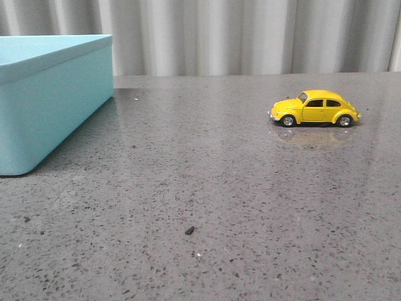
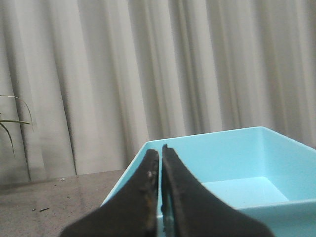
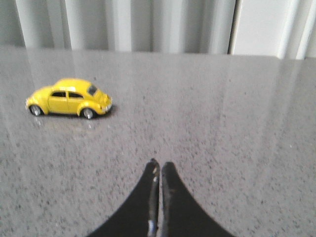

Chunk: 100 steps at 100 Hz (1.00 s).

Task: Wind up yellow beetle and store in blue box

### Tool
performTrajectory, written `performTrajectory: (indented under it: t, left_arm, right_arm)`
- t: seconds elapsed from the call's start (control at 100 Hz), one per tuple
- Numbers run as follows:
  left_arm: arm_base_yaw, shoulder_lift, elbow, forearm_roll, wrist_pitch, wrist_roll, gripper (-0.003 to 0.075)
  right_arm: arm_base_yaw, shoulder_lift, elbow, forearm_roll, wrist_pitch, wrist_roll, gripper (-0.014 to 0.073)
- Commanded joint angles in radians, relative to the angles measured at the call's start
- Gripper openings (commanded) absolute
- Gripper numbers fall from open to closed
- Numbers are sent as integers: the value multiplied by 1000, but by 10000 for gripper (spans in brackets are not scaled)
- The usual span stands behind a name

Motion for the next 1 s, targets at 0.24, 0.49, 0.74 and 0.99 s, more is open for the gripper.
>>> performTrajectory:
  t: [0.24,0.49,0.74,0.99]
  left_arm:
    - [2,-24,10,-54,-82,-10,-21]
    - [2,65,-133,-64,48,-23,-21]
    - [2,213,-267,-15,83,-23,-21]
    - [2,280,-309,-15,68,-23,-21]
  right_arm:
    - [-3,-18,9,39,-129,-3,-61]
    - [-3,90,-110,41,-58,-3,-61]
    - [-3,357,-363,41,180,-3,-61]
    - [-3,484,-446,47,-5,-1,-61]
